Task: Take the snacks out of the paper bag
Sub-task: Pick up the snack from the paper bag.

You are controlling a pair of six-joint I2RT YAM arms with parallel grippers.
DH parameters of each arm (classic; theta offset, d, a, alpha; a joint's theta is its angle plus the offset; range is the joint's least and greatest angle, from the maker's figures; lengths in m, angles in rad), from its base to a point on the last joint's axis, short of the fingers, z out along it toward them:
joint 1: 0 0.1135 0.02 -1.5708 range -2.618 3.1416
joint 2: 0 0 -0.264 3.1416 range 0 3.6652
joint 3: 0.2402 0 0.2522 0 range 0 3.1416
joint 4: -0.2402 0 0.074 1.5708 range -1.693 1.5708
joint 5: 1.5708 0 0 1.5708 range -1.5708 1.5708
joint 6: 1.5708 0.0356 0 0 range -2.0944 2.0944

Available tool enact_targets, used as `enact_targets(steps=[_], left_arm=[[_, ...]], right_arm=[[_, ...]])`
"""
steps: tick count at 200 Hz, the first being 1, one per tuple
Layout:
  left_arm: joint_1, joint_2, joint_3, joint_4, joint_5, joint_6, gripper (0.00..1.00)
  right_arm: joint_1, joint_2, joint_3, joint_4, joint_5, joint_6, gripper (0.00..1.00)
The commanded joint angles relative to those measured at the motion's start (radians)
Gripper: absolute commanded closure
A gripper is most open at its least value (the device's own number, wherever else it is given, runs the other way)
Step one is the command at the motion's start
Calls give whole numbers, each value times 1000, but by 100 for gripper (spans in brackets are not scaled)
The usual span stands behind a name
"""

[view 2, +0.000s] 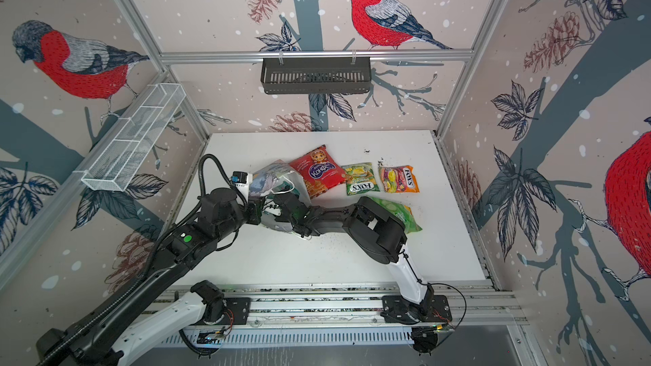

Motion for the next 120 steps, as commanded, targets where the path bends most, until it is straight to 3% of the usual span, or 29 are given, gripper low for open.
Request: enact_targets(steps=[1, 47, 120], left_arm=[[4, 1, 1, 33, 15, 4, 100], [17, -2, 3, 24, 12, 10, 100], [32, 3, -7, 31, 4, 10, 100]], right_arm=[[0, 4, 4, -19, 5, 32, 70], [0, -5, -8, -2, 15, 44, 94], [1, -105, -75, 42, 12, 81, 99]])
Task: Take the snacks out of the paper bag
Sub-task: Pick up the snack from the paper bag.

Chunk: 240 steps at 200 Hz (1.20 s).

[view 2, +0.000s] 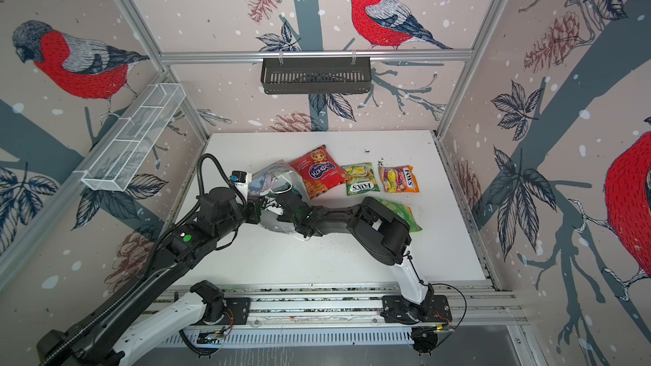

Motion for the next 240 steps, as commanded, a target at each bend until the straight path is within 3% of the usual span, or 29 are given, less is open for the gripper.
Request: enact_targets(steps=[1, 115, 240], left_arm=[[7, 2, -6, 26, -12, 3, 100], [19, 1, -62, 48, -49, -9, 100], [39, 0, -41, 53, -72, -8, 100]], right_arm=[[1, -46, -27, 47, -1, 39, 99], [35, -302, -240, 182, 32, 118, 99], [113, -593, -405, 189, 140, 129, 99]])
